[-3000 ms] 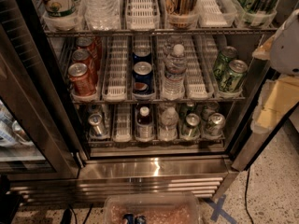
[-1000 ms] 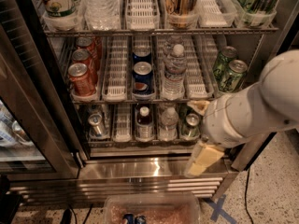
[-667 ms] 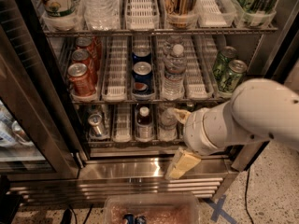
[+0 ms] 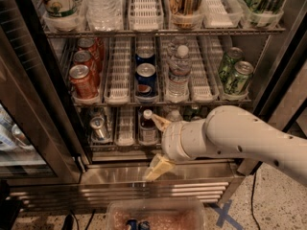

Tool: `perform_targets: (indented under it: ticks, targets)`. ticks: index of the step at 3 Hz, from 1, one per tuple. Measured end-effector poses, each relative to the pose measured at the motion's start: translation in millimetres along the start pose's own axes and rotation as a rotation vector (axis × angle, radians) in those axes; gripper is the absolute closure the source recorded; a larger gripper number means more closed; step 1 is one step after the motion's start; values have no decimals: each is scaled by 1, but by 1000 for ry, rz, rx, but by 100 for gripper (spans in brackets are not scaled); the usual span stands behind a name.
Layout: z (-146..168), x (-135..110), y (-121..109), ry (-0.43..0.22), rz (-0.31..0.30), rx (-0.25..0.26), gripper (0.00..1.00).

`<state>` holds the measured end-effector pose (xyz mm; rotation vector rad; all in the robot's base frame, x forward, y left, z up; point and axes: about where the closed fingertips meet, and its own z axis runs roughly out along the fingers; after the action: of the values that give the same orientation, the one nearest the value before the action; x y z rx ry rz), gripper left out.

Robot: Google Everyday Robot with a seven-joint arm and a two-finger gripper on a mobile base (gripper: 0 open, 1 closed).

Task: Pick redbull can from bottom shelf of fridge

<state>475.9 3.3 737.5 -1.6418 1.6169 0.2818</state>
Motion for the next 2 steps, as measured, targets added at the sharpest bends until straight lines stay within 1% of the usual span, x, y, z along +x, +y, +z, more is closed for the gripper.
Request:
perform_targets:
  ticks: [1, 2]
  targets:
    - [17, -7, 1, -51, -27, -9, 0]
    - [18, -7, 1, -52, -29, -11, 0]
